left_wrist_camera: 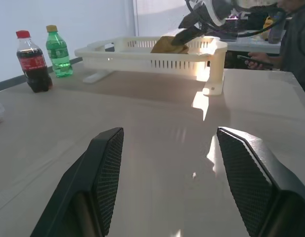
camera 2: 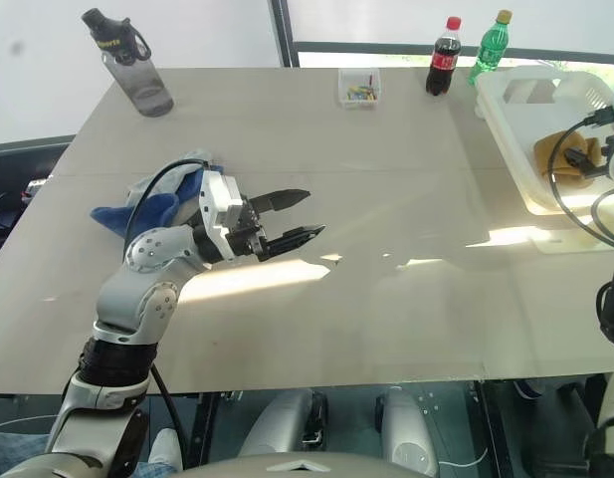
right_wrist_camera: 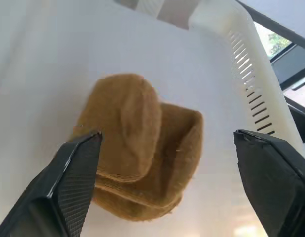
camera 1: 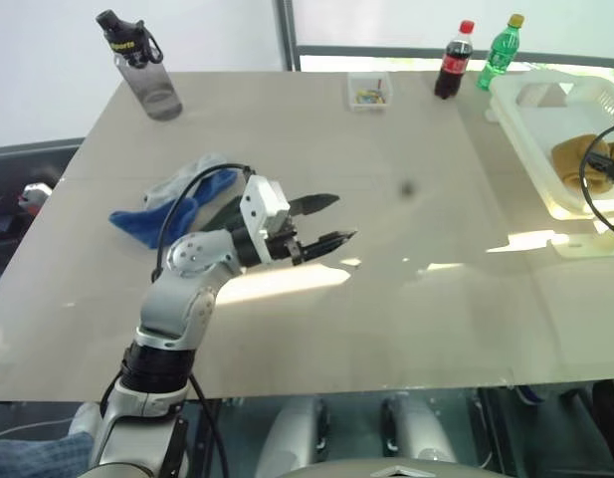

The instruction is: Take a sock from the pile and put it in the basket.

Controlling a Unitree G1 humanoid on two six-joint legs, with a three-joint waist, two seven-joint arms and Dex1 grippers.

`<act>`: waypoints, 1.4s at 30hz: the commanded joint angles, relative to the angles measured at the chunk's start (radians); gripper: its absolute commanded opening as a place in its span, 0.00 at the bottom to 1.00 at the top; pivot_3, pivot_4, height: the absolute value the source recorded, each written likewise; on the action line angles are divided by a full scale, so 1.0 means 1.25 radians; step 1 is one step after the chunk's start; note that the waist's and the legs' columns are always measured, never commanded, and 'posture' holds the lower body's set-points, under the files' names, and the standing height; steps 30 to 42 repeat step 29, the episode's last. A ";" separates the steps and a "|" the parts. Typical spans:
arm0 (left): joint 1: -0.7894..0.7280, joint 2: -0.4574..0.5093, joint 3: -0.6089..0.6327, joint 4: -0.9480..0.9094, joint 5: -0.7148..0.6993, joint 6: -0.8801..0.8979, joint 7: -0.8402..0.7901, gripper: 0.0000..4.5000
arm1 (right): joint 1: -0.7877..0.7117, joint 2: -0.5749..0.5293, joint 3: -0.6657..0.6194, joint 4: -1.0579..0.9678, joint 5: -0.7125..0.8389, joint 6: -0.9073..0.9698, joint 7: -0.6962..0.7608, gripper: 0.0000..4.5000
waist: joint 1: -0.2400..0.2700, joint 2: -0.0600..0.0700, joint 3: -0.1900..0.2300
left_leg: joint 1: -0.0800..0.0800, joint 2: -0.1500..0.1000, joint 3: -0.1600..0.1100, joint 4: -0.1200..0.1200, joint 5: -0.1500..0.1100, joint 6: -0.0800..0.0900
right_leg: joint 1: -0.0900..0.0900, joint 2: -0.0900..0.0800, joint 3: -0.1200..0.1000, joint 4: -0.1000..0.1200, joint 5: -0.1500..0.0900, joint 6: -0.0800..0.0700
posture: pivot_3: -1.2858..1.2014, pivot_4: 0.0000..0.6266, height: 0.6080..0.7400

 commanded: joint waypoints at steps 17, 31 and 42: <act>0.262 0.115 0.210 -0.233 -0.054 0.117 0.132 0.72 | 0.619 0.155 -0.232 -1.043 0.462 0.267 0.282 0.99 | 0.025 0.002 0.000 | -0.002 0.001 -0.003 0.002 0.000 0.000 | 0.000 -0.001 0.000 0.000 0.000 0.000 | 0.52 0.24 1.00; 0.483 0.117 0.349 -0.344 -0.088 0.120 0.176 0.72 | 0.895 0.098 -0.302 -1.205 0.565 0.293 0.367 0.99 | 0.021 0.001 0.000 | 0.004 0.002 -0.004 0.002 -0.001 0.000 | 0.005 -0.001 0.000 0.001 0.000 -0.001 | 0.52 0.24 1.00; 0.483 0.117 0.349 -0.344 -0.088 0.120 0.176 0.72 | 0.895 0.098 -0.302 -1.205 0.565 0.293 0.367 0.99 | 0.021 0.001 0.000 | 0.004 0.002 -0.004 0.002 -0.001 0.000 | 0.005 -0.001 0.000 0.001 0.000 -0.001 | 0.52 0.24 1.00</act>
